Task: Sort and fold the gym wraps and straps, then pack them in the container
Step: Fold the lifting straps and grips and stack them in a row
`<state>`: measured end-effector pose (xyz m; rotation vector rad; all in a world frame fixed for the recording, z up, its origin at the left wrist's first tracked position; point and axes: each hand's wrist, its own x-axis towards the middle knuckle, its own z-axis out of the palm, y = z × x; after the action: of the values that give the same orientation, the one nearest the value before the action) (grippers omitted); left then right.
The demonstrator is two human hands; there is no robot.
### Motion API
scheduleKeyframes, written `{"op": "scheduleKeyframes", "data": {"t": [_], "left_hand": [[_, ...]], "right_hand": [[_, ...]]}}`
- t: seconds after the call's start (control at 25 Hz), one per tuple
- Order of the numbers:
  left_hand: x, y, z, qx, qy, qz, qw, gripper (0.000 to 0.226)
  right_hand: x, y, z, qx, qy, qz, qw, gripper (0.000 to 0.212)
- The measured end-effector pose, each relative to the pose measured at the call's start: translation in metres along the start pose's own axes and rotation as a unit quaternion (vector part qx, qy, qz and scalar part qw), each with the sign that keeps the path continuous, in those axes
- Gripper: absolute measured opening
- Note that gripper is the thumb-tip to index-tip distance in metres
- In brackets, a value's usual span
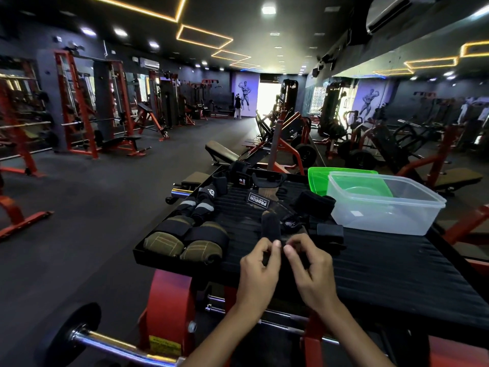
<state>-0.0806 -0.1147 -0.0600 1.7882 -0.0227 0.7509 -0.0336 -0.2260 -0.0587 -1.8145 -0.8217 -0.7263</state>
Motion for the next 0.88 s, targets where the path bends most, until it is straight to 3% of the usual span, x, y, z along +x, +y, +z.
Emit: {"op": "scheduleKeyframes", "data": {"t": [0.08,0.16,0.24,0.32,0.36,0.4,0.52,0.6,0.64,0.72,0.8,0.88], "left_hand": [[0.005,-0.003,0.0,0.0,0.004,-0.003,1.0,0.04],[0.006,-0.004,0.0,0.005,-0.002,0.0,1.0,0.039],[0.004,-0.006,-0.001,0.028,0.03,0.05,0.998,0.032],[0.006,-0.008,-0.005,0.05,0.051,0.108,0.992,0.029],[0.01,-0.01,-0.006,0.05,0.05,0.119,0.99,0.029],[0.015,-0.01,-0.008,0.044,0.047,0.107,0.992,0.03],[0.023,-0.006,-0.006,0.003,0.036,-0.008,0.999,0.041],[0.021,-0.003,-0.003,-0.006,0.024,-0.026,0.999,0.042],[0.018,-0.002,-0.002,-0.002,0.018,-0.021,1.0,0.038],[0.015,-0.004,-0.005,0.039,0.017,0.028,0.999,0.033],[0.017,-0.007,-0.01,0.096,0.024,0.078,0.992,0.034],[0.021,-0.008,-0.011,0.092,0.031,0.062,0.993,0.035]], "right_hand": [[-0.001,-0.002,-0.002,-0.065,-0.023,-0.061,0.996,0.03],[-0.004,-0.002,0.0,-0.078,-0.018,-0.054,0.995,0.037],[-0.003,-0.006,0.01,-0.032,0.011,0.073,0.997,0.043],[0.0,-0.011,0.019,0.026,-0.004,0.217,0.976,0.047],[-0.001,-0.014,0.019,0.035,-0.017,0.239,0.97,0.045],[-0.003,-0.017,0.017,0.03,-0.027,0.221,0.974,0.042],[-0.005,-0.022,0.007,-0.086,-0.025,0.034,0.995,0.031],[-0.005,-0.015,0.007,-0.117,-0.01,-0.015,0.993,0.034],[-0.003,-0.011,0.008,-0.101,0.004,0.01,0.995,0.037],[0.008,-0.008,0.014,0.005,0.022,0.153,0.988,0.044],[0.01,-0.006,0.017,0.075,-0.022,0.275,0.958,0.047],[0.004,-0.01,0.015,0.054,-0.039,0.227,0.972,0.042]]}}
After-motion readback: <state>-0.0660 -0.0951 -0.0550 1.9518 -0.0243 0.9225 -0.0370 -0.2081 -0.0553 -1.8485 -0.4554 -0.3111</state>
